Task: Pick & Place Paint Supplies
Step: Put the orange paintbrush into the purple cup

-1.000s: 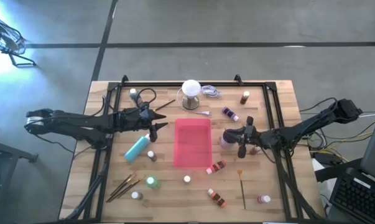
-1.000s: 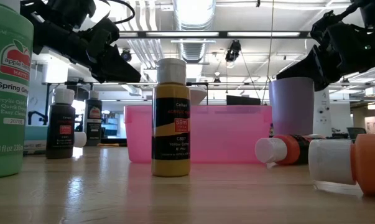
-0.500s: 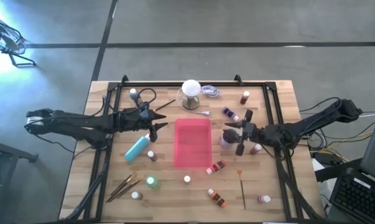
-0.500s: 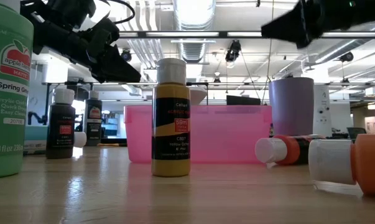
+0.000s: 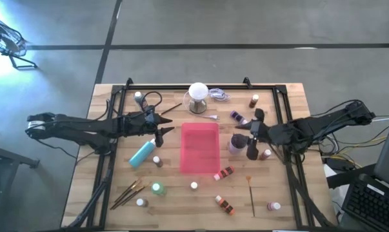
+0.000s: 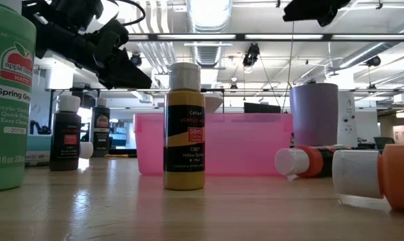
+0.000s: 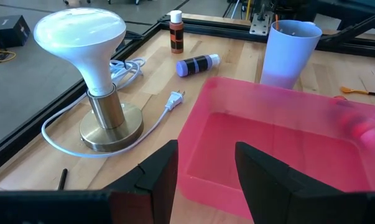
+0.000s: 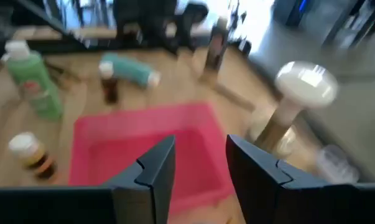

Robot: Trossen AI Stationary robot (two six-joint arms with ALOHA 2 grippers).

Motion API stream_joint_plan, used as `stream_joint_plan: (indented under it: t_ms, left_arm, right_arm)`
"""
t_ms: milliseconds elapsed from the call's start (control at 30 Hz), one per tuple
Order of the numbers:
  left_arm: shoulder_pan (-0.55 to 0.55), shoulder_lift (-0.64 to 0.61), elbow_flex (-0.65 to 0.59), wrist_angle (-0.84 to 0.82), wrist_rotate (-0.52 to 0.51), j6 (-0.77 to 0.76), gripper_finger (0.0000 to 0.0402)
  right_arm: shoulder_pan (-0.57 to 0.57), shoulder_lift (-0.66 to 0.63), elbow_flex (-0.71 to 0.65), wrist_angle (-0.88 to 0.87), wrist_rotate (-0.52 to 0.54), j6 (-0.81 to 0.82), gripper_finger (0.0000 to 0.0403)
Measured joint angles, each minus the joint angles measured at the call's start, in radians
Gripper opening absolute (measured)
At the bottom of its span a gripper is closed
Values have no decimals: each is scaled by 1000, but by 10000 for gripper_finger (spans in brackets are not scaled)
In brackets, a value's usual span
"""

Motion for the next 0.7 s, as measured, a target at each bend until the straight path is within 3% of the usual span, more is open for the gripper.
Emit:
stream_joint_plan:
  t_ms: [267,533,700]
  left_arm:
    - [0,0,0,0,0,0,165]
    - [0,0,0,0,0,0,165]
    - [0,0,0,0,0,0,165]
  right_arm:
    - [54,146,155,-474,-146,362,100]
    - [213,314,364,-1185,-337,921,63]
    - [372,299,345,-1085,-279,1066,50]
